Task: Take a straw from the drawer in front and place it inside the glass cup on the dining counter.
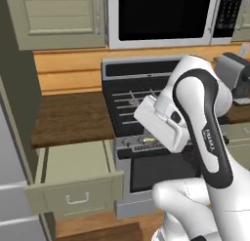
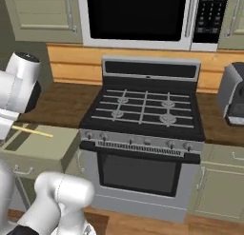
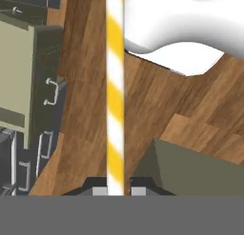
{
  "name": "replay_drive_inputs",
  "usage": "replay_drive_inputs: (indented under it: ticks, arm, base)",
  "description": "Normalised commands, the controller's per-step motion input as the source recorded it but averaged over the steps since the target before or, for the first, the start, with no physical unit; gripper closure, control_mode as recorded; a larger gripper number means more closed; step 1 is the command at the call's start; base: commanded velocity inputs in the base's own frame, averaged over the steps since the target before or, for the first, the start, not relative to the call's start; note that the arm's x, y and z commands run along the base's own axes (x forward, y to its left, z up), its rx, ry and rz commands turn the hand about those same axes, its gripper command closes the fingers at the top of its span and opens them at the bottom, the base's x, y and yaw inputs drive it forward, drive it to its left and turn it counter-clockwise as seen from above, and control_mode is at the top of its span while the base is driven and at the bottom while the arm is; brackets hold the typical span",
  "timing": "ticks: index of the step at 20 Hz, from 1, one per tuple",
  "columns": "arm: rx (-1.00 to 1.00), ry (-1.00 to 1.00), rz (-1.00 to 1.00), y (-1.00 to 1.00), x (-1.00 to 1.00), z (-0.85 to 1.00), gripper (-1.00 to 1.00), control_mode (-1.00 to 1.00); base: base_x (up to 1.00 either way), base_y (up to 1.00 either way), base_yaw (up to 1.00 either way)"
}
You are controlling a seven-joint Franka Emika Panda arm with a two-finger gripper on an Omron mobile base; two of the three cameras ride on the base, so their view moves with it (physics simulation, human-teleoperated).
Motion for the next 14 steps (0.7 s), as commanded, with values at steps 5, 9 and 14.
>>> replay_drive_inputs:
  ticks: [5,9,14]
  arm:
    - [0.00,0.00,0.00,0.00,0.00,0.00,1.00,1.00]
    - [0.00,0.00,0.00,0.00,0.00,0.00,1.00,1.00]
    - [0.00,0.00,0.00,0.00,0.00,0.00,1.00,1.00]
  base:
    - [-0.80,0.12,0.09]
    - [-0.33,0.66,0.63]
    - [0.07,0.57,0.78]
